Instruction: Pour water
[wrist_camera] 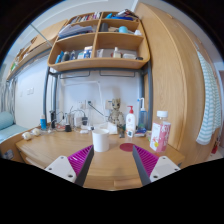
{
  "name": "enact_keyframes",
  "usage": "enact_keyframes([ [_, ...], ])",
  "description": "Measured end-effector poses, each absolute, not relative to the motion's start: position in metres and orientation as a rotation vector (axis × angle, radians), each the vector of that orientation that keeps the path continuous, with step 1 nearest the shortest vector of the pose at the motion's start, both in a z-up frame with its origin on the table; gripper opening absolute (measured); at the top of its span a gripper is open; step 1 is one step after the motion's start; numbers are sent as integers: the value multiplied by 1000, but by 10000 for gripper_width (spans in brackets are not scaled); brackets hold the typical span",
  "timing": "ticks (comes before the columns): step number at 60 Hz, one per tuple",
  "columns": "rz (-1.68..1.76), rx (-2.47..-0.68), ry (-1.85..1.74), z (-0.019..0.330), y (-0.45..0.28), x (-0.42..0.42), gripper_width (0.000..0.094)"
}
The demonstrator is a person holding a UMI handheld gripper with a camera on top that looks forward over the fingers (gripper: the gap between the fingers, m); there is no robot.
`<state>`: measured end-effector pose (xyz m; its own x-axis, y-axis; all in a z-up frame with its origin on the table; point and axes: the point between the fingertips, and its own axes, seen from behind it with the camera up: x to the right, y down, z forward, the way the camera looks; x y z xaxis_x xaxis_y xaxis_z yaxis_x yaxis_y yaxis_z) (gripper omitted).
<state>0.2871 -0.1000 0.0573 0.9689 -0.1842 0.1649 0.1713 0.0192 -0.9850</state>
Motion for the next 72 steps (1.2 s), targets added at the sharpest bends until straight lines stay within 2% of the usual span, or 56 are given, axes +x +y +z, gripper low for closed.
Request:
enact_keyframes([
  [8, -297, -1534, 37, 48, -118, 326, 796],
  [27, -434, -1505, 117, 67, -103, 449, 794],
  [45, -420, -1493, 11, 85, -45, 465, 770],
  [55, -393, -1469, 6, 92, -33, 467, 591],
  [56, -390, -1468, 8, 92, -32, 467, 504],
  [72, -345, -1418, 14, 95, -34, 463, 344],
])
